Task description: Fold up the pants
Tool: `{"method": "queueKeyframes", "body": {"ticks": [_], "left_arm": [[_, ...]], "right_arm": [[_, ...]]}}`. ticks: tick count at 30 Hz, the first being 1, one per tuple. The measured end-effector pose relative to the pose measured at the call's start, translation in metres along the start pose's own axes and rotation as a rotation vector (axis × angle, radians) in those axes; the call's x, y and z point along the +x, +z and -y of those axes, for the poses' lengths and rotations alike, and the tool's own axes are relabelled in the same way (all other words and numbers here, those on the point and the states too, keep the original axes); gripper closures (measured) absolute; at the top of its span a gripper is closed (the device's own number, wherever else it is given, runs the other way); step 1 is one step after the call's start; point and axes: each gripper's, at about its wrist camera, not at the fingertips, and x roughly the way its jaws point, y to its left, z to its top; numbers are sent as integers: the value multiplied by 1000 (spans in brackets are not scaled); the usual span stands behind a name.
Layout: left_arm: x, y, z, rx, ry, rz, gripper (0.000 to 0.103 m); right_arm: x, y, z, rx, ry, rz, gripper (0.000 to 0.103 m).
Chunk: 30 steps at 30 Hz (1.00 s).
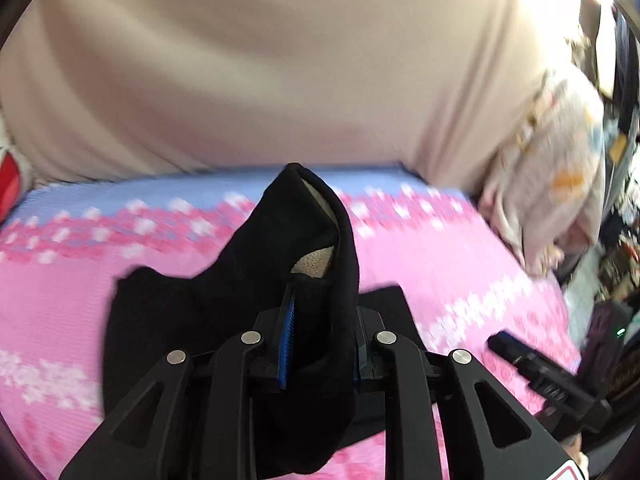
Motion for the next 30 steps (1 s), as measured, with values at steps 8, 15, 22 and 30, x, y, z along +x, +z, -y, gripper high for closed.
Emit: {"method": "queueKeyframes", "body": {"ticks": [8, 15, 22, 30], "left_arm": [[52, -17, 69, 88, 11, -82, 88], [88, -40, 116, 144, -72, -212, 103], [11, -29, 92, 146, -50, -56, 85], [-15, -15, -15, -4, 385, -6, 28]], "right_arm": [[-20, -6, 60, 86, -33, 21, 38], [-22, -9, 80, 122, -19, 15, 39], [-10, 2, 43, 42, 167, -61, 37], [72, 19, -46, -168, 321, -226, 17]]}}
